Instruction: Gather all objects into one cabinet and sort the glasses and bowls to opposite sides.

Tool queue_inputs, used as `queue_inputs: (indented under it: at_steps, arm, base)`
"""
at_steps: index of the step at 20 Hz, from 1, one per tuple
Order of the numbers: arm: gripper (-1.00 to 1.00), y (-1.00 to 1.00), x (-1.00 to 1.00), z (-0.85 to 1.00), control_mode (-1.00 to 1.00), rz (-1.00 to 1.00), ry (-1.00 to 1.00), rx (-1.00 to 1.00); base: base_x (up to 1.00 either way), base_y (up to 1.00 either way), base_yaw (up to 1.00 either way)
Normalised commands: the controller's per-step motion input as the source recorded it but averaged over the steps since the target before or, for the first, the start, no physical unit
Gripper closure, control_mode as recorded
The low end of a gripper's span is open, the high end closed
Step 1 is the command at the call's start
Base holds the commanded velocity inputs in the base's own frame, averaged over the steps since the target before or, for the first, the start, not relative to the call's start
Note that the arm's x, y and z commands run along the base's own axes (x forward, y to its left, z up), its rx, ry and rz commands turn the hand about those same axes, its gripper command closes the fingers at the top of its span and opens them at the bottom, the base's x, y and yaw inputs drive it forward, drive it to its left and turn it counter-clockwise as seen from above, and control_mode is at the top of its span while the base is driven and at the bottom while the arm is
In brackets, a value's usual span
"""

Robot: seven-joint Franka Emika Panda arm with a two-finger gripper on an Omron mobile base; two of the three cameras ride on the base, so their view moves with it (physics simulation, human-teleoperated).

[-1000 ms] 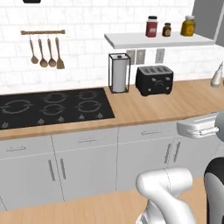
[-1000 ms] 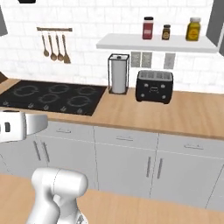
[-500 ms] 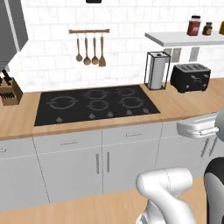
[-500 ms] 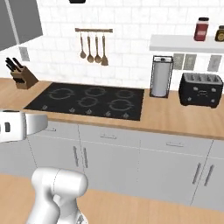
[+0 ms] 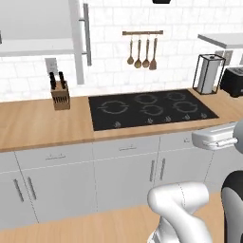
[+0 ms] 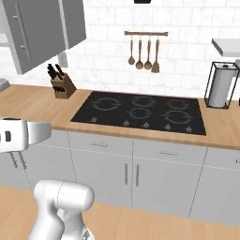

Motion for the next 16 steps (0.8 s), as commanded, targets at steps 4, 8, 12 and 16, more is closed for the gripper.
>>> queue_inputs:
  at_steps: [4, 8, 12, 16]
  arm:
    - [-1.0, 0.0, 0.0, 0.0, 1.0, 0.0, 0.0, 0.0]
    - [-1.0, 0.0, 0.0, 0.0, 1.0, 0.0, 0.0, 0.0]
    - [-1.0, 0.0, 0.0, 0.0, 1.0, 0.0, 0.0, 0.0]
    - [-1.0, 0.0, 0.0, 0.0, 1.0, 0.0, 0.0, 0.0]
  base:
    - [0.0, 1.0, 0.0]
    - [0.0, 1.0, 0.0]
    - [-0.01, 1.0, 0.0]
    - [-0.01, 1.0, 0.0]
